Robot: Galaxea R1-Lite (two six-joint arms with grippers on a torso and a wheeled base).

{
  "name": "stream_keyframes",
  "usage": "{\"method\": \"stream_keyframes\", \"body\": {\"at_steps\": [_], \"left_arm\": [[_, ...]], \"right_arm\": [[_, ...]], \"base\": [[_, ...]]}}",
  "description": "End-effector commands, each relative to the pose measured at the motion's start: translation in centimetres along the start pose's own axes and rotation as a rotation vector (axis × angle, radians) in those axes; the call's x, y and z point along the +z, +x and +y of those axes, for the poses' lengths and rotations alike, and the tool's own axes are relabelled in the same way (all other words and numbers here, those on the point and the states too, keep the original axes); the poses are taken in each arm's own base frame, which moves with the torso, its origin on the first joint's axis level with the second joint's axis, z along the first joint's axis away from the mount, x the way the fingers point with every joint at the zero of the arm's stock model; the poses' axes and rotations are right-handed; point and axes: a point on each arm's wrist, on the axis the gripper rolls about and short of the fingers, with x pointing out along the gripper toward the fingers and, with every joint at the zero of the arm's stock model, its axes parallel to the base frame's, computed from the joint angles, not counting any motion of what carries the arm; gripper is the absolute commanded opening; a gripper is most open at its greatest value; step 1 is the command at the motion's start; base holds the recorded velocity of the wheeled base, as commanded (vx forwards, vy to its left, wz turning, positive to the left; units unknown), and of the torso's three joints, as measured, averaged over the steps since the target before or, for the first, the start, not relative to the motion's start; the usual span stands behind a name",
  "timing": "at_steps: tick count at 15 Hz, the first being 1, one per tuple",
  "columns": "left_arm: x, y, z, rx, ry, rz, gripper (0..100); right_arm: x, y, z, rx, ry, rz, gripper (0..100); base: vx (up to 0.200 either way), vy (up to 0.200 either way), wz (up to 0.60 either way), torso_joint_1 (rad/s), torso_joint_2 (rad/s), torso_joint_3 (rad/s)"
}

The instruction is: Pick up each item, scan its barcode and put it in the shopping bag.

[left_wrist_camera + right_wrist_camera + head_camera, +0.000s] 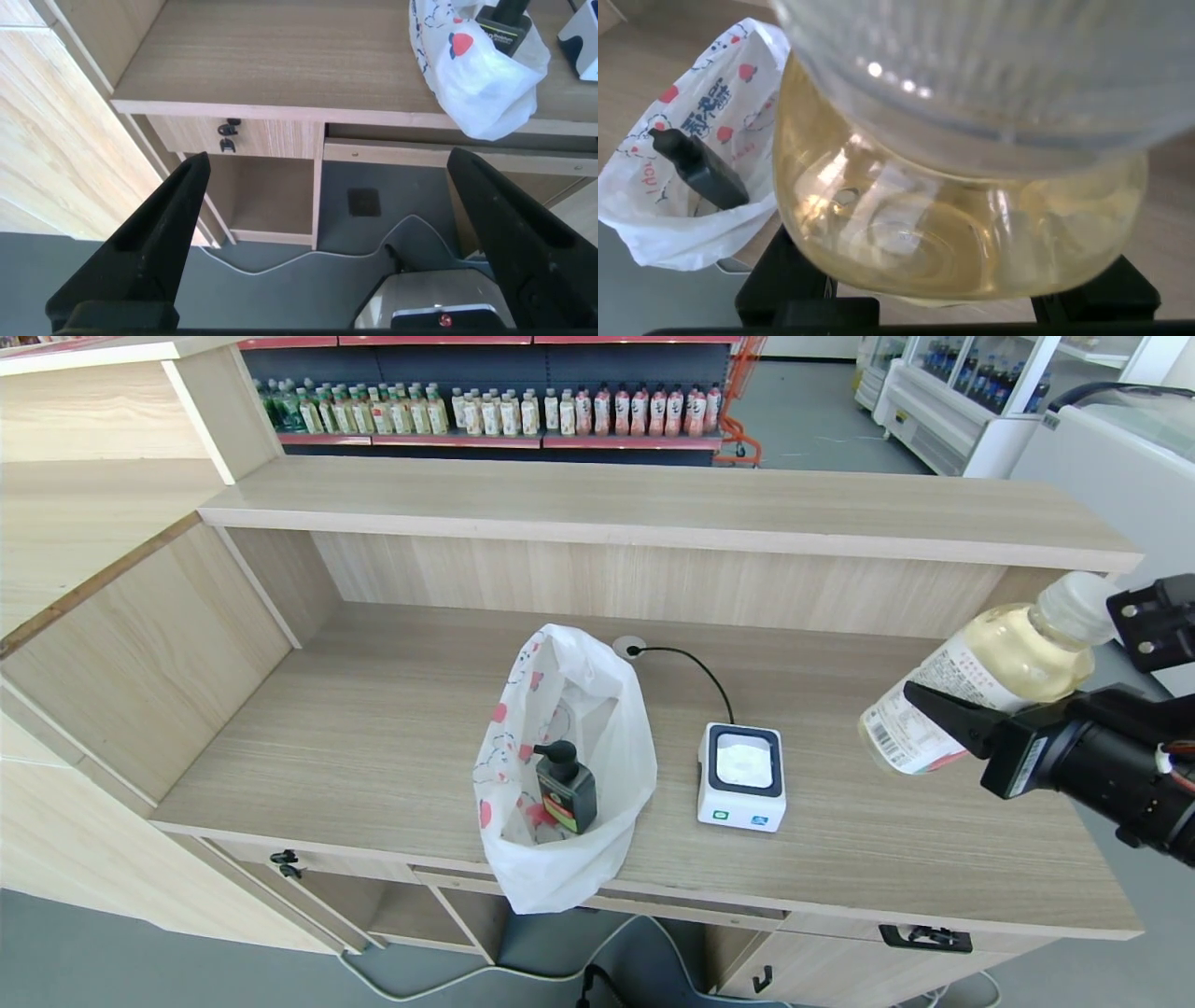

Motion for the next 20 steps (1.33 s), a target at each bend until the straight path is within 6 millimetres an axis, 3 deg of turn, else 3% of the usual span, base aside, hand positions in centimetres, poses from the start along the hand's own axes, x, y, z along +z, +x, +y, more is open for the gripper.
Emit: {"method": "stream_keyframes", "body": {"at_steps": [1, 9, 11, 15, 20], "left_arm": [[0.0, 0.0, 0.0, 0.000, 0.001, 0.000, 100], [0.0, 0.0, 0.0, -0.001, 0.000, -0.001, 100], [0.0, 0.0, 0.0, 0.000, 0.000, 0.000, 100], [0.0, 0.0, 0.0, 0.000, -0.002, 0.000, 100], [0.0, 0.0, 0.0, 0.000, -0.003, -0.002, 100]], "right_arm": [[-0.2, 0.3, 0.0, 0.000, 0.001, 0.011, 0], [-0.5, 3.1, 0.1, 0.015, 0.009, -0.004, 0], [-1.5, 5.8, 0.0, 0.018, 0.008, -0.027, 0], [-2.7, 10.8, 0.1, 0.043, 0.007, -0.040, 0], [-5.4, 13.1, 1.3, 0.196, 0.010, 0.025, 0]], "base": [[0.000, 0.000, 0.00, 0.000, 0.00, 0.000], [0.000, 0.200, 0.00, 0.002, 0.00, 0.003], [0.000, 0.200, 0.00, 0.005, 0.00, 0.005], [0.000, 0.000, 0.00, 0.000, 0.00, 0.000], [0.000, 0.000, 0.00, 0.000, 0.00, 0.000]]}}
